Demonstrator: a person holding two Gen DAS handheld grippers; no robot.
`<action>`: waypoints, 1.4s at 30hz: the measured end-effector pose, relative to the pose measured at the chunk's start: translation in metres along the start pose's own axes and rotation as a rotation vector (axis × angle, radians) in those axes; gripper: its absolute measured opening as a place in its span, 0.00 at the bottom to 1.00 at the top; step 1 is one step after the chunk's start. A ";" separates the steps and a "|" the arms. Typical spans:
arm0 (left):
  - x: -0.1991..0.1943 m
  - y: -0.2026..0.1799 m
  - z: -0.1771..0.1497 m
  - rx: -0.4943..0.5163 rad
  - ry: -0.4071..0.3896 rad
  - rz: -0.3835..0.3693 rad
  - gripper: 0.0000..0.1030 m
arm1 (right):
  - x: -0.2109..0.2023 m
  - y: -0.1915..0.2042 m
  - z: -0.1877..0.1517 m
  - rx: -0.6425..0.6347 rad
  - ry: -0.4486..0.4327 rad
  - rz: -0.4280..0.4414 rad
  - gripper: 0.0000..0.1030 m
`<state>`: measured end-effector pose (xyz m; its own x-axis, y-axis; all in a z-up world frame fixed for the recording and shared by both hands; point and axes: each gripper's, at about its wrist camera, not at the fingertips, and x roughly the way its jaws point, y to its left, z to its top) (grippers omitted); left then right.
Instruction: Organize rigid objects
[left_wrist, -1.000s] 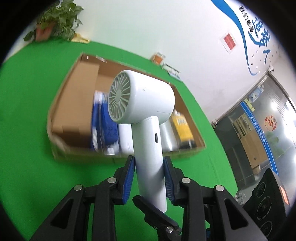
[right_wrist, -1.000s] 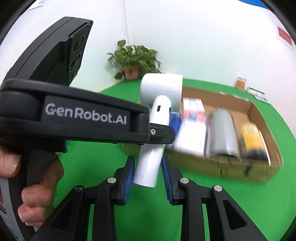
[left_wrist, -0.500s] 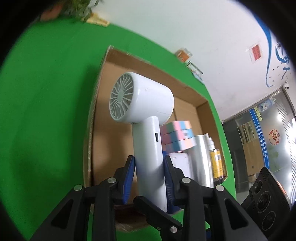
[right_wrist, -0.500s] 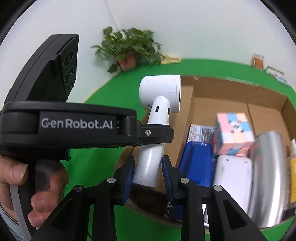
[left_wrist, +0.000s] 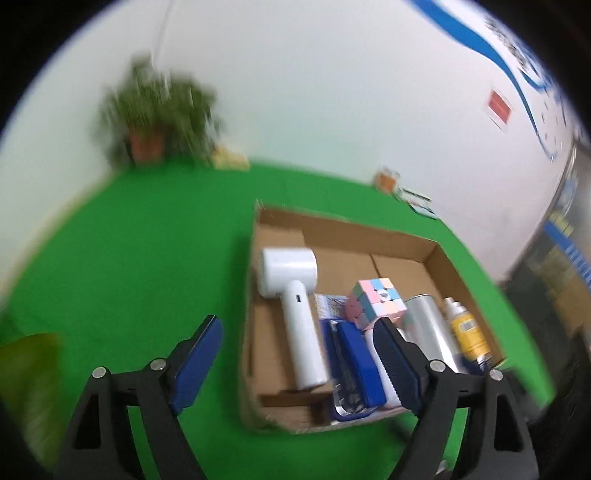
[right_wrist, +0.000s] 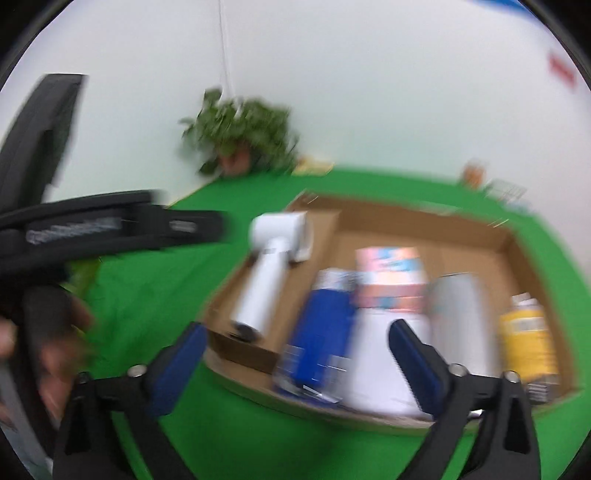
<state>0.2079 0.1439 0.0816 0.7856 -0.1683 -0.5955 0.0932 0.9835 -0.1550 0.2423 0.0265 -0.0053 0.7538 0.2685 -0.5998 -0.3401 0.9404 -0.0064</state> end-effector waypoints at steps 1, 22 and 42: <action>-0.011 -0.011 -0.005 0.035 -0.036 0.061 0.83 | -0.017 -0.007 -0.008 -0.011 -0.032 -0.043 0.99; -0.049 -0.131 -0.106 0.092 -0.028 0.156 0.85 | -0.134 -0.100 -0.113 0.088 -0.047 -0.222 0.99; -0.032 -0.126 -0.111 0.070 0.001 0.134 0.85 | -0.130 -0.094 -0.112 0.076 -0.027 -0.221 0.99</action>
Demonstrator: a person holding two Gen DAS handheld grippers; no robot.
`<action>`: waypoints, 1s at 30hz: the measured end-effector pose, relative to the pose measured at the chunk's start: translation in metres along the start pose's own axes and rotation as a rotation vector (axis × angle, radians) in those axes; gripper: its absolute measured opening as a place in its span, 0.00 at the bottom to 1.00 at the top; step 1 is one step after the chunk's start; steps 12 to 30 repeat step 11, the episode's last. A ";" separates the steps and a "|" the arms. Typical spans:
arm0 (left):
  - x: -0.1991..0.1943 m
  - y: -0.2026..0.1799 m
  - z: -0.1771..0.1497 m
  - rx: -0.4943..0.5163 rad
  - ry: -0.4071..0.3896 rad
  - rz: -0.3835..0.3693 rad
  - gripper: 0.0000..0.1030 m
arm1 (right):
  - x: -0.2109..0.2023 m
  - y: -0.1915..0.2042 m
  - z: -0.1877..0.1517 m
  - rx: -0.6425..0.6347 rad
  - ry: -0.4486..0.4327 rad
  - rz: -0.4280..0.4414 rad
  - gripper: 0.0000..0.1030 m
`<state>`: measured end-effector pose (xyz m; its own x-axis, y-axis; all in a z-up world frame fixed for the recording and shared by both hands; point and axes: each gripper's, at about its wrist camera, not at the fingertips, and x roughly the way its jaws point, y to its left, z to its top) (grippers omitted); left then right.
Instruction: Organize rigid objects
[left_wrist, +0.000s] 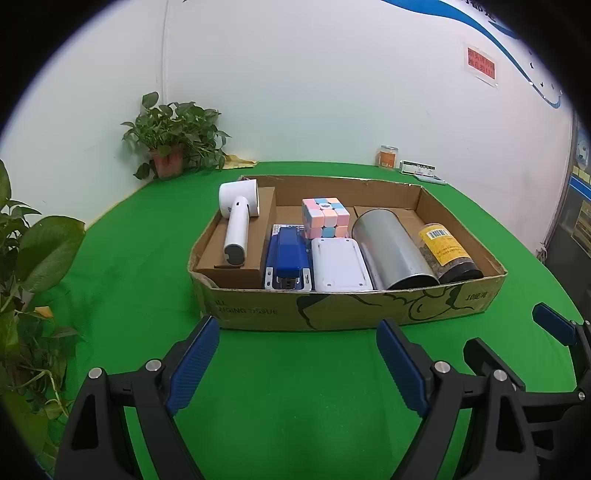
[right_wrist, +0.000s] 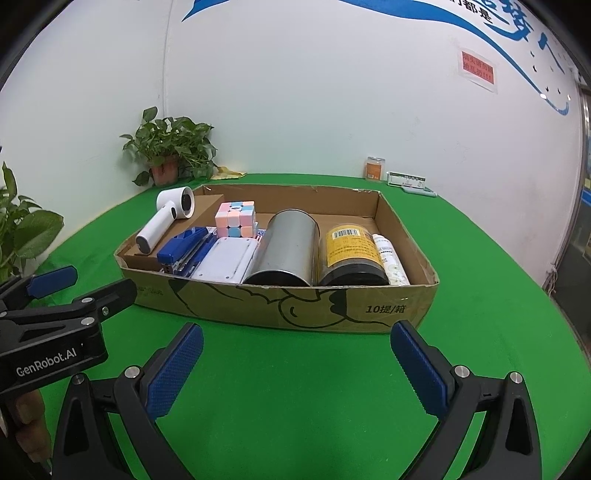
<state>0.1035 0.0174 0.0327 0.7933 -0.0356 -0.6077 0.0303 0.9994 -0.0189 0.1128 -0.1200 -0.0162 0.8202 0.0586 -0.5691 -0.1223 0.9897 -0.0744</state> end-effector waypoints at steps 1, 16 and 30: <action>0.001 0.000 0.000 -0.003 0.004 -0.005 0.85 | 0.000 0.000 0.000 0.000 0.002 0.000 0.99; 0.006 0.000 0.004 0.024 -0.009 -0.029 0.85 | 0.009 0.003 0.004 0.007 0.009 0.008 0.99; 0.006 0.000 0.004 0.024 -0.009 -0.029 0.85 | 0.009 0.003 0.004 0.007 0.009 0.008 0.99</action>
